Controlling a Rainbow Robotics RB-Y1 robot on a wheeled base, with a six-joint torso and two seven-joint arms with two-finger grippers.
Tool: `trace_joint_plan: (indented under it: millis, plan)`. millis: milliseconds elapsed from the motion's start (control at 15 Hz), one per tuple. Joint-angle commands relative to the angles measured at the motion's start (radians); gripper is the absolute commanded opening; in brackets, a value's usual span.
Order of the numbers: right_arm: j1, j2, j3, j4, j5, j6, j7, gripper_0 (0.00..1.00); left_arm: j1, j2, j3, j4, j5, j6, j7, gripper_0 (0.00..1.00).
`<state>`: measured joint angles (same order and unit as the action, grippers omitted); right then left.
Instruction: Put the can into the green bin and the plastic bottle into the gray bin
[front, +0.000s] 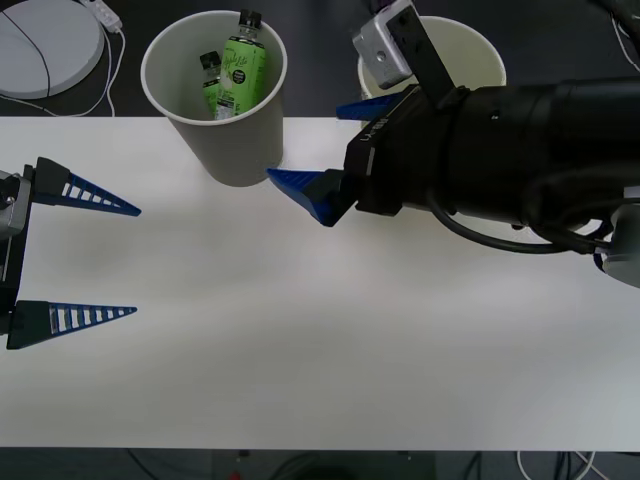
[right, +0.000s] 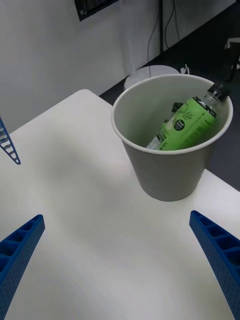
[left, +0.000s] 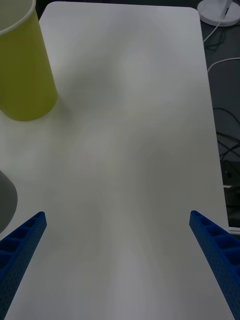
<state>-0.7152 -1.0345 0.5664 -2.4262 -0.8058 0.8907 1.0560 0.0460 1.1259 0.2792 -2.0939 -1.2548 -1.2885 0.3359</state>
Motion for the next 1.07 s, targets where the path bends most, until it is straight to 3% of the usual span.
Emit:
trace_joint_plan:
  millis: [67,200,533,800,1067]
  plan:
    - [0.037,-0.041,0.000,-0.024,0.028,-0.065,-0.008,1.00,0.000,0.000,0.000,0.000,0.000,0.000,0.000,1.00]
    - [0.079,-0.085,0.000,-0.056,0.062,-0.127,-0.034,1.00,0.000,0.000,0.000,0.000,0.000,0.000,0.000,1.00]
    - [0.192,-0.193,0.020,-0.109,0.234,-0.337,-0.148,1.00,0.000,0.000,0.000,0.000,0.000,0.000,0.000,1.00]
    - [0.211,-0.263,0.118,-0.051,0.511,-0.604,-0.370,1.00,0.000,0.000,0.000,0.000,0.000,0.000,0.000,1.00]
    - [0.235,-0.345,0.162,0.024,0.726,-0.845,-0.582,1.00,0.000,0.000,0.000,0.000,0.000,0.000,0.000,1.00]
